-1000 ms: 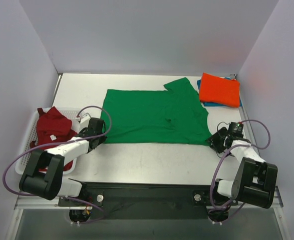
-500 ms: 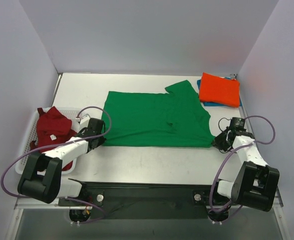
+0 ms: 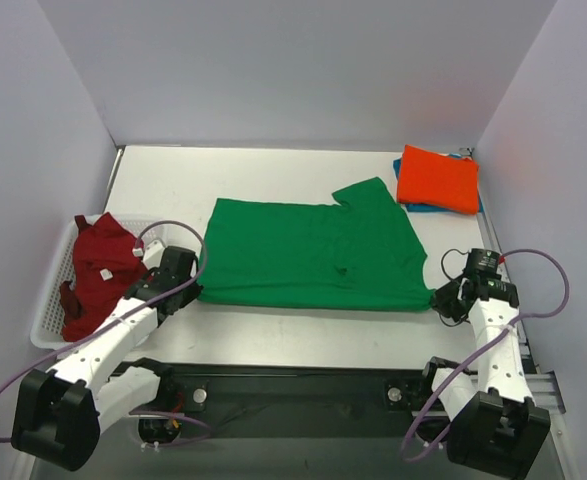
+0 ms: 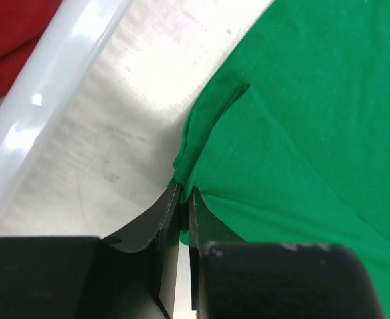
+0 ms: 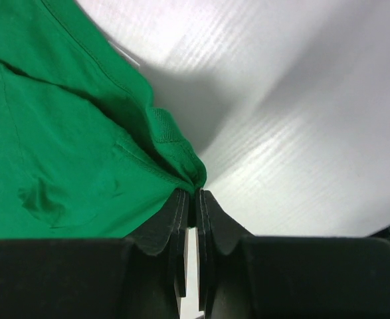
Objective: Fold and stack the t-shirts
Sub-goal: Fold the flattened tshirt in 1/3 of the way
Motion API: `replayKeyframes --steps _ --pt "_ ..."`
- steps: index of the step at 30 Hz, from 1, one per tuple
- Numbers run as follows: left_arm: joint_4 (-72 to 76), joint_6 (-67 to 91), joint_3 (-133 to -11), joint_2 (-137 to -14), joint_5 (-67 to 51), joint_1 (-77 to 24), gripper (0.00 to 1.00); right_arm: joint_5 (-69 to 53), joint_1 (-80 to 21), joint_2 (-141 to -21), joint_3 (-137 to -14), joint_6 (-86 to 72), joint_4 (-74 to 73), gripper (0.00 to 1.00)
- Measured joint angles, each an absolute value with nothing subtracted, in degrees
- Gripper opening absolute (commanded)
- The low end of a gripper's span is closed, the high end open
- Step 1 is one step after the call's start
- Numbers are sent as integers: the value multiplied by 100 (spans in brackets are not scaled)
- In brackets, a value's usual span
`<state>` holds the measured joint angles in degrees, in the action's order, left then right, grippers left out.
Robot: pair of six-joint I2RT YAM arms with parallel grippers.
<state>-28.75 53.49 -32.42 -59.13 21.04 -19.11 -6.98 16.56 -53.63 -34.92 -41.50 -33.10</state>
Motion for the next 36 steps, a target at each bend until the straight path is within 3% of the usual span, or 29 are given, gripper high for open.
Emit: replayKeyframes --steps 10,12,13,15,16,17,19,20,22,29,36 --pt "-3627 5754 -2849 -4982 1973 -1946 0 -639 1686 -4508 -3282 -4320 -4189 0" --pt "-3721 5815 -2764 -4799 1951 -1955 0 -637 1686 -4381 -3277 -4370 -4362 5" --pt "-3771 5837 -2727 -4720 1938 -1957 2 -635 1686 -4335 -3277 -4390 -4438 13" --pt "-3887 5876 -2692 -4600 1916 -1957 14 -620 1686 -4261 -3277 -4445 -4574 22" --pt "-3929 5889 -2692 -4574 1914 -1957 32 -600 1686 -4237 -3277 -4469 -4637 34" --pt "-3962 5887 -2692 -4547 1911 -1957 38 -563 1688 -4211 -3277 -4504 -4696 41" --pt "-4027 5894 -2694 -4484 1898 -1962 47 -480 1691 -4176 -3288 -4510 -4821 55" --pt "-4058 5883 -2698 -4434 1876 -1962 54 -451 1691 -4165 -3306 -4506 -4873 57" --pt "-4097 5804 -2751 -4322 1789 -1962 56 -462 1691 -4150 -3352 -4438 -4897 60" --pt "-3994 5310 -4016 -4700 1603 -1973 57 -679 1280 -4589 -3881 -3981 -4482 62" --pt "-3114 4814 -5804 -7153 1678 -1970 56 -751 346 -6237 -5325 -3468 -3448 61"
